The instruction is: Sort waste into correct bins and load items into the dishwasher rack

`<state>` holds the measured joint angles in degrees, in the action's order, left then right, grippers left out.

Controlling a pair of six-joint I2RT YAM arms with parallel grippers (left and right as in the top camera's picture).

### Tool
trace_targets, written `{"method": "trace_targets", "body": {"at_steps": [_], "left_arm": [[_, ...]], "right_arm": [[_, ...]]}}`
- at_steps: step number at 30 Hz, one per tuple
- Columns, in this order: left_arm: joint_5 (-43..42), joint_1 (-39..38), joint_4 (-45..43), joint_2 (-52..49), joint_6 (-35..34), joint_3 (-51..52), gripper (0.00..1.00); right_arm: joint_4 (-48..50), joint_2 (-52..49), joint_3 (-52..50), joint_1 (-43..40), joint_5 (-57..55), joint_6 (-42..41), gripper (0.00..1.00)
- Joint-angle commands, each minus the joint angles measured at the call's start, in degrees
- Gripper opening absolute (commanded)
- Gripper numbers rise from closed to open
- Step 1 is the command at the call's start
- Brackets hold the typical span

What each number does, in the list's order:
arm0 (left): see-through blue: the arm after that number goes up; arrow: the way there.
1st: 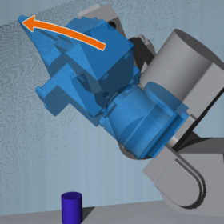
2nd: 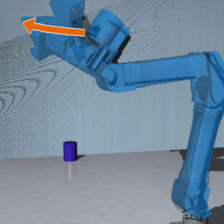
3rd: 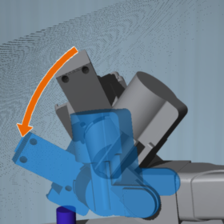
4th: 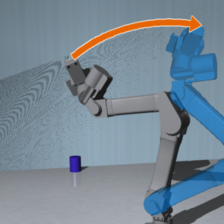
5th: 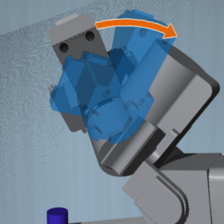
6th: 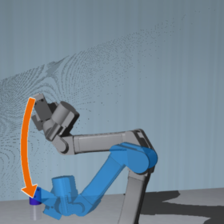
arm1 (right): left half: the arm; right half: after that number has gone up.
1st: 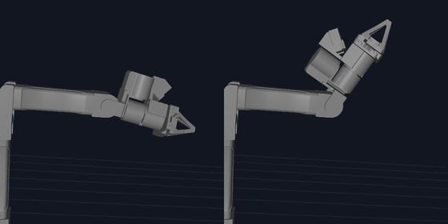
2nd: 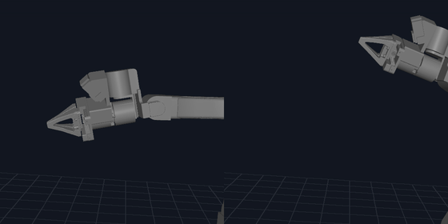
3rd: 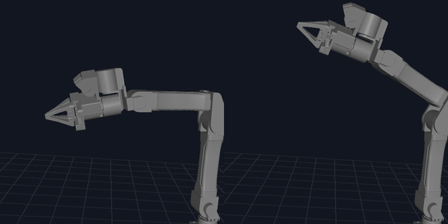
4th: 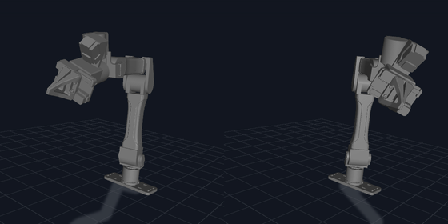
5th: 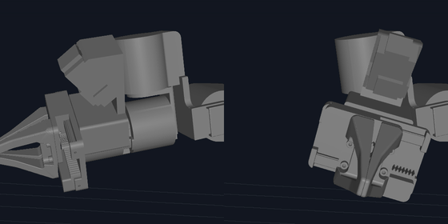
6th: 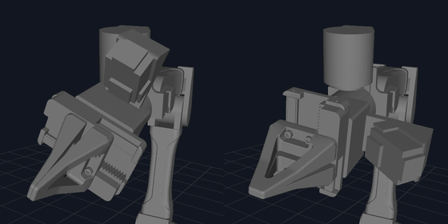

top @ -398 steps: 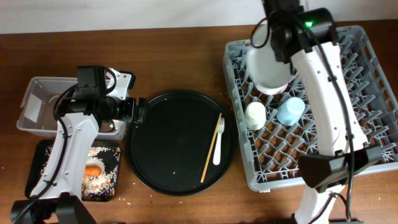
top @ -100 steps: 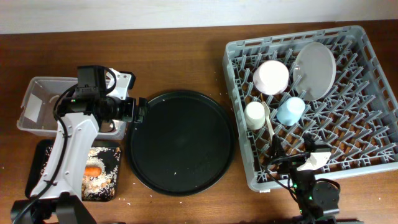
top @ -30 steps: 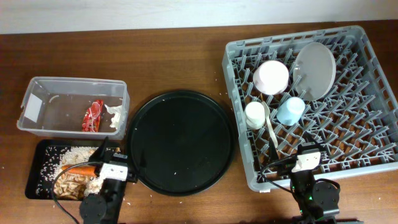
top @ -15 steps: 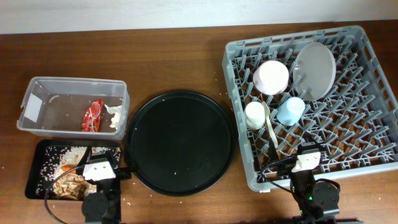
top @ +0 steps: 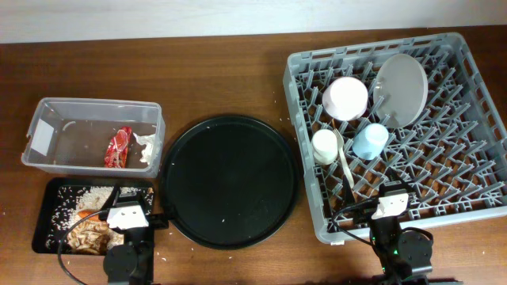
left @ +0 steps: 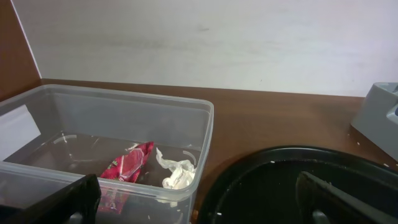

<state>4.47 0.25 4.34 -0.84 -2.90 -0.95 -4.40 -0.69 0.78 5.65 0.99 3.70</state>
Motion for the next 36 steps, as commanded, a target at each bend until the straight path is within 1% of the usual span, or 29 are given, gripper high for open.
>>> {"method": "trace_targets", "body": {"at_steps": [1, 6, 10, 36], "left_arm": [[-0.7, 0.3, 0.0, 0.5, -0.7, 0.4, 0.99], [-0.7, 0.3, 0.0, 0.5, -0.7, 0.4, 0.99], [-0.7, 0.3, 0.0, 0.5, -0.7, 0.4, 0.99], [-0.7, 0.3, 0.0, 0.5, -0.7, 0.4, 0.99]], "right_arm": [[-0.1, 0.5, -0.5, -0.4, 0.3, 0.4, 0.99], [0.0, 0.5, -0.5, -0.6, 0.3, 0.4, 0.99], [0.0, 0.5, -0.5, -2.7, 0.2, 0.4, 0.99], [0.0, 0.5, -0.5, -2.7, 0.3, 0.4, 0.99]]}}
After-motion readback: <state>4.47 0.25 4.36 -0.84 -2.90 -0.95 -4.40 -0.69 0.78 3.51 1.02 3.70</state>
